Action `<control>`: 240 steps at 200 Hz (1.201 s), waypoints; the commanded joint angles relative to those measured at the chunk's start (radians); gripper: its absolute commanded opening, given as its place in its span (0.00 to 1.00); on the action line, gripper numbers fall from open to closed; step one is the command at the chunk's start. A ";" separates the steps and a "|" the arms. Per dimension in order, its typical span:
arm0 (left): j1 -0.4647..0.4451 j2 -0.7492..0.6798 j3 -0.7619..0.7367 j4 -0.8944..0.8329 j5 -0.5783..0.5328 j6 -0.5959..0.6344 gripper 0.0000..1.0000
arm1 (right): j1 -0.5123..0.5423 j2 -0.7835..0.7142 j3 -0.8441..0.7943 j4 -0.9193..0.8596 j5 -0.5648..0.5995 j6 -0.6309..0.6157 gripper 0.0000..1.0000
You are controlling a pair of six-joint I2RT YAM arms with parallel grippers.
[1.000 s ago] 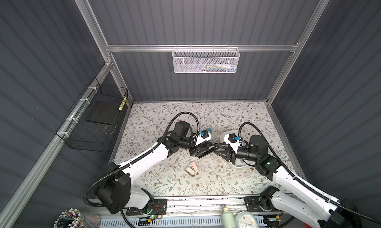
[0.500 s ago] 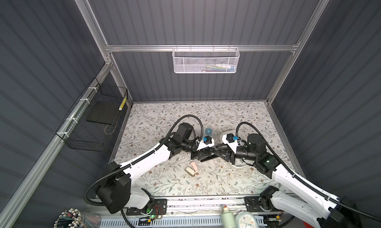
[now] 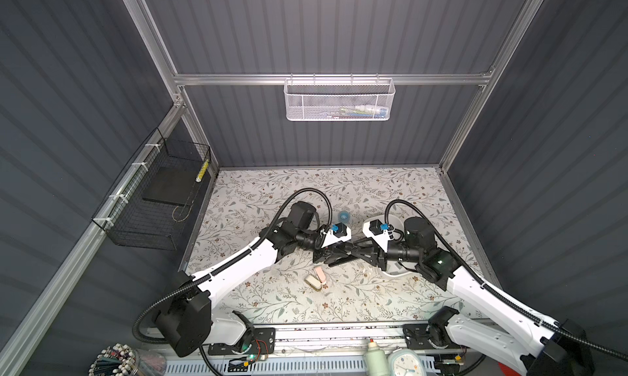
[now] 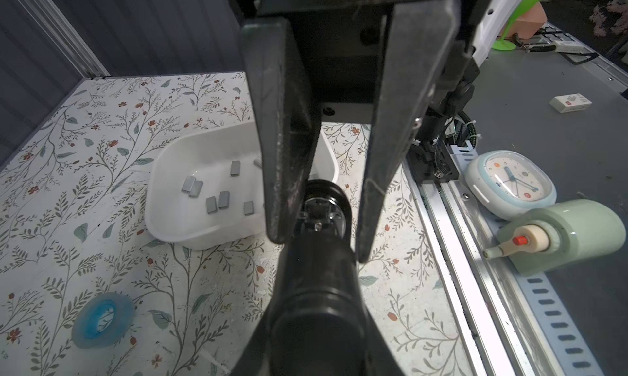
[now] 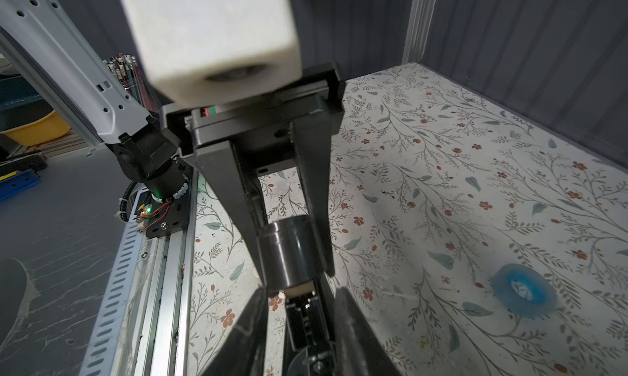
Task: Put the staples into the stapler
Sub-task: 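Grasp the stapler end with the right gripper while the left gripper holds it, then pull the black stapler open flat, drawing the grippers apart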
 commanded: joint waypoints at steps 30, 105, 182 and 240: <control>0.000 -0.065 0.064 0.018 0.137 -0.016 0.00 | 0.002 0.035 0.038 -0.090 0.035 -0.031 0.30; -0.001 -0.055 0.083 -0.006 0.194 -0.007 0.00 | 0.041 0.056 0.044 -0.089 0.050 -0.052 0.34; -0.001 -0.074 0.082 -0.001 0.210 -0.019 0.00 | 0.052 0.101 0.069 -0.126 0.077 -0.072 0.30; 0.027 -0.128 0.062 0.056 0.206 -0.083 0.00 | 0.052 0.117 0.068 -0.126 0.075 -0.079 0.16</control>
